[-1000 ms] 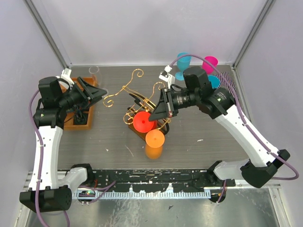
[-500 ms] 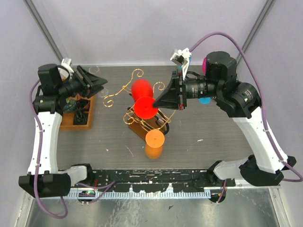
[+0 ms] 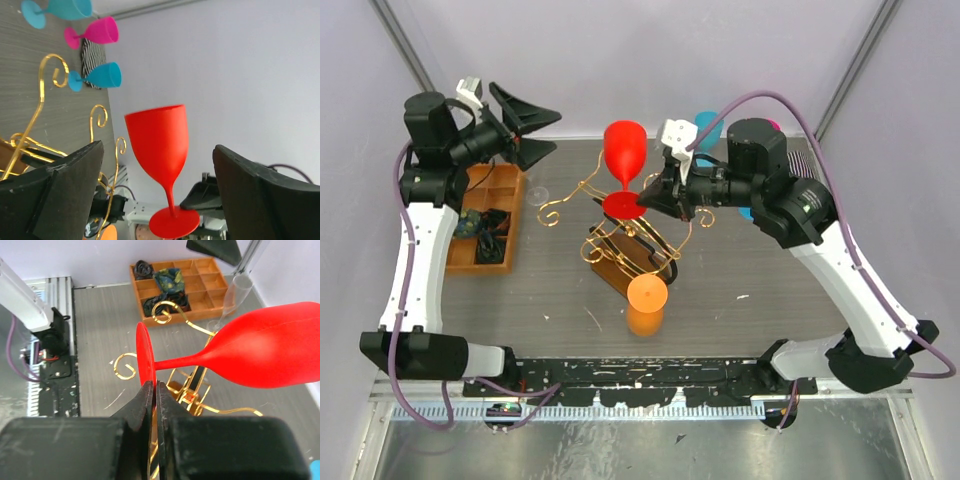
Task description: Take the wine glass off the wine glass rack
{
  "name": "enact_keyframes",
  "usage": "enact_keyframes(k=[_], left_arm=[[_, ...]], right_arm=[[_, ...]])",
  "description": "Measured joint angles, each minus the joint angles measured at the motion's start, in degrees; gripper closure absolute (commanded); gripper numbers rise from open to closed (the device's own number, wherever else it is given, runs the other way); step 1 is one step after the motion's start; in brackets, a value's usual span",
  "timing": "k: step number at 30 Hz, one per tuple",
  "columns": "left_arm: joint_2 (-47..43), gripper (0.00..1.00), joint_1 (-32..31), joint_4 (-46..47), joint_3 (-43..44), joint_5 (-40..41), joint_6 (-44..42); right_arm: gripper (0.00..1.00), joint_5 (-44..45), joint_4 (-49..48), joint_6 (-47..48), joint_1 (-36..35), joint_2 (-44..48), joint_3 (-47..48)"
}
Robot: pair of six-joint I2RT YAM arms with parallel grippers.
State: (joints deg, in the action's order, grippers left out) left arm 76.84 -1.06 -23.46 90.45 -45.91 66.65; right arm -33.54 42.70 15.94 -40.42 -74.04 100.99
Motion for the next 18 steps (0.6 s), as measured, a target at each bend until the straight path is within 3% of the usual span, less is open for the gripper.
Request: enact_keyframes(k=[8, 18], left_arm=[[3.7, 0.02, -6.7, -1.0, 5.9, -2.3, 0.0], [7.3, 0.02, -10.7, -6.9, 8.5, -3.3, -3.5]], right_arm=[[0.99, 0.0, -3.5, 4.9, -0.3, -4.4, 4.1], [0.99, -1.3, -5.0, 6.2, -1.4, -7.2, 5.8]])
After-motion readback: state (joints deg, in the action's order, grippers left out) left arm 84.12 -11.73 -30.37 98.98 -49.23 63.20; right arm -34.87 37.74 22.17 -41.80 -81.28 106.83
